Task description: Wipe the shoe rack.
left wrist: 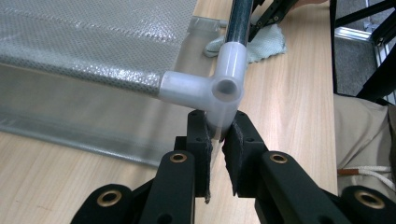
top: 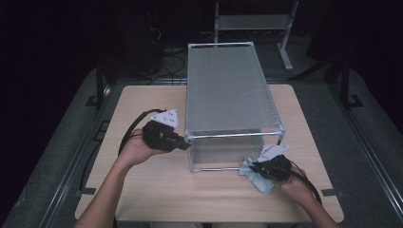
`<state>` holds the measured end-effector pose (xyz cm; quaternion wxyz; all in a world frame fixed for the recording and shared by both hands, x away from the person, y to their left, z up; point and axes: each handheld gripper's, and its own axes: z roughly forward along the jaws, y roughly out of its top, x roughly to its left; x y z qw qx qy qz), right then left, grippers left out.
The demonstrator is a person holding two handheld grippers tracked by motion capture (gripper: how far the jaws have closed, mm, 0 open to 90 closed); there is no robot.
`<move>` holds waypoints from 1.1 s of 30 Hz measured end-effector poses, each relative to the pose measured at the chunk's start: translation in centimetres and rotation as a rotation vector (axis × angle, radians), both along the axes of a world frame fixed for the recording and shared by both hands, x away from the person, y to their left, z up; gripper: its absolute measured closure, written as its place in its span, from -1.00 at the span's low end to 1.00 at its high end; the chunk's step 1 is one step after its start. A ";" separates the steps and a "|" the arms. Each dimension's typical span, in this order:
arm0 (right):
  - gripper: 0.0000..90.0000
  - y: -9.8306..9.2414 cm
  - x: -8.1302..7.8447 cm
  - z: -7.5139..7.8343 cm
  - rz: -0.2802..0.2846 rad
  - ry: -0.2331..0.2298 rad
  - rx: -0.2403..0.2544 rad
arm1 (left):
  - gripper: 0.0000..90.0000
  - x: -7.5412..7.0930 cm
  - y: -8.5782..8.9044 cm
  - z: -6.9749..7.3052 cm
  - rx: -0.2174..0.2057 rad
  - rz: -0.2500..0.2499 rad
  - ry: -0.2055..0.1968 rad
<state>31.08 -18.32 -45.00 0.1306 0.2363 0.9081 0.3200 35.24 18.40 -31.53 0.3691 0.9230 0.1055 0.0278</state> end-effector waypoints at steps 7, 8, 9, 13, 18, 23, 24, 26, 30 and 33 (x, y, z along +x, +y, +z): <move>0.83 1.5 0.6 -0.1 -0.001 -0.001 0.016 | 0.79 -0.1 0.6 0.0 0.006 0.005 -0.004; 0.83 1.8 0.8 -0.1 0.005 0.000 0.016 | 0.78 0.0 0.8 0.0 0.003 0.014 0.001; 0.83 2.0 0.9 -0.1 0.012 0.003 0.018 | 0.78 0.0 1.0 0.0 -0.001 0.015 0.002; 0.84 1.3 0.8 0.0 0.014 0.004 0.008 | 0.79 -0.1 1.3 0.0 -0.004 0.016 0.000; 0.83 1.8 0.5 0.0 0.011 -0.011 -0.002 | 0.78 -0.1 1.2 0.0 -0.005 0.021 0.001; 0.83 4.9 0.8 -0.2 0.059 -0.024 0.026 | 0.77 -0.1 1.1 0.1 0.000 0.025 0.000; 0.83 5.7 0.9 -0.3 0.071 -0.022 0.033 | 0.76 -0.1 1.2 0.2 -0.009 0.024 0.004; 0.83 7.2 1.0 -0.3 0.090 -0.022 0.048 | 0.70 -0.2 1.4 0.4 -0.027 0.025 0.008; 0.83 10.1 0.9 0.0 0.136 -0.033 0.078 | 0.67 -0.4 2.0 0.9 -0.037 0.029 0.004; 0.84 11.4 0.4 0.8 0.174 -0.057 0.104 | 0.65 -0.5 2.3 1.2 -0.041 0.030 0.001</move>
